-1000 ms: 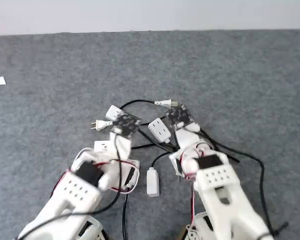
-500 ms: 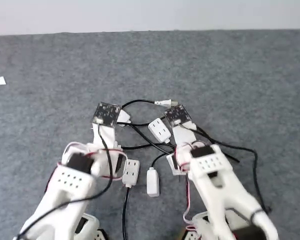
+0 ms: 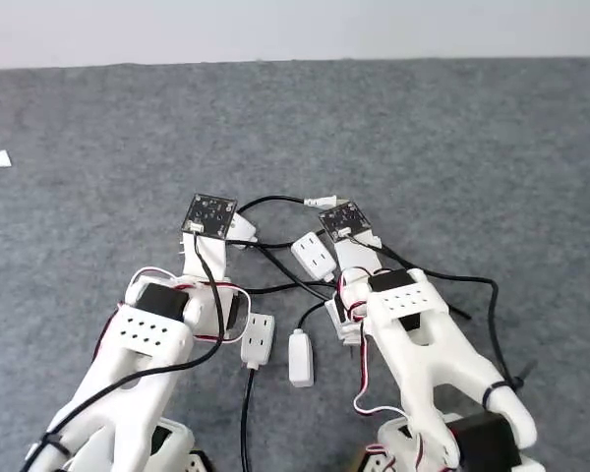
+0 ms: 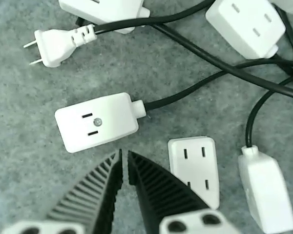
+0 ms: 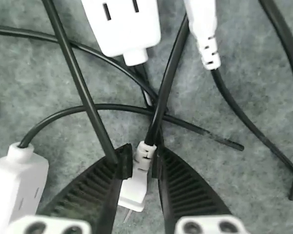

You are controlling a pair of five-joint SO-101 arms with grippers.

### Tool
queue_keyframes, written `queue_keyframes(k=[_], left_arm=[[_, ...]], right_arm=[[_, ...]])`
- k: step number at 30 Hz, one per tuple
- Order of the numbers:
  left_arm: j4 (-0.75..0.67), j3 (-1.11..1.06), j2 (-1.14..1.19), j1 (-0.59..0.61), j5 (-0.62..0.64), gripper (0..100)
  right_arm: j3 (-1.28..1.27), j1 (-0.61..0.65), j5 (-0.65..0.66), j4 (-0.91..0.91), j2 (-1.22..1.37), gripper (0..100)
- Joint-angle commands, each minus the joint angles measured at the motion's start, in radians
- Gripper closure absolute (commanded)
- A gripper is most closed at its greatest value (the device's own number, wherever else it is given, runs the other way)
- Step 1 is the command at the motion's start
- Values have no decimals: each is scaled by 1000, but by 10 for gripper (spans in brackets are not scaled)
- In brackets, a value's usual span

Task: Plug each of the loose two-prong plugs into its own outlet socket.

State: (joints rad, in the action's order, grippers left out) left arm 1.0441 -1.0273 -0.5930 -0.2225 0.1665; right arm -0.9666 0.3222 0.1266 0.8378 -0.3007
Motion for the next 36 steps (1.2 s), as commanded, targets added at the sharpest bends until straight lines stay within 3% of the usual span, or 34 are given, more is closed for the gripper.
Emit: queue_keyframes(k=[1, 4, 12, 16, 24, 29, 32, 36], left_arm=[[-21, 54, 6, 8, -6, 988], [-21, 54, 8, 8, -6, 988], [-26, 53, 9, 3, -6, 988], [-118, 4, 11, 3, -6, 988], [-127, -10, 12, 11, -6, 988], [-130, 15, 68, 77, -8, 988], [-117, 105, 230, 101, -14, 988], [11, 308, 493, 114, -95, 988]], right_arm=[[46, -1, -3, 5, 4, 935], [46, -5, -3, 1, 4, 993], [49, -74, 23, 2, -13, 991], [66, -53, 34, 48, -74, 991], [140, -27, 61, 278, -395, 991], [308, 51, 110, 437, -547, 991], [445, 157, 123, 530, -562, 991], [568, 282, 129, 561, -558, 991]])
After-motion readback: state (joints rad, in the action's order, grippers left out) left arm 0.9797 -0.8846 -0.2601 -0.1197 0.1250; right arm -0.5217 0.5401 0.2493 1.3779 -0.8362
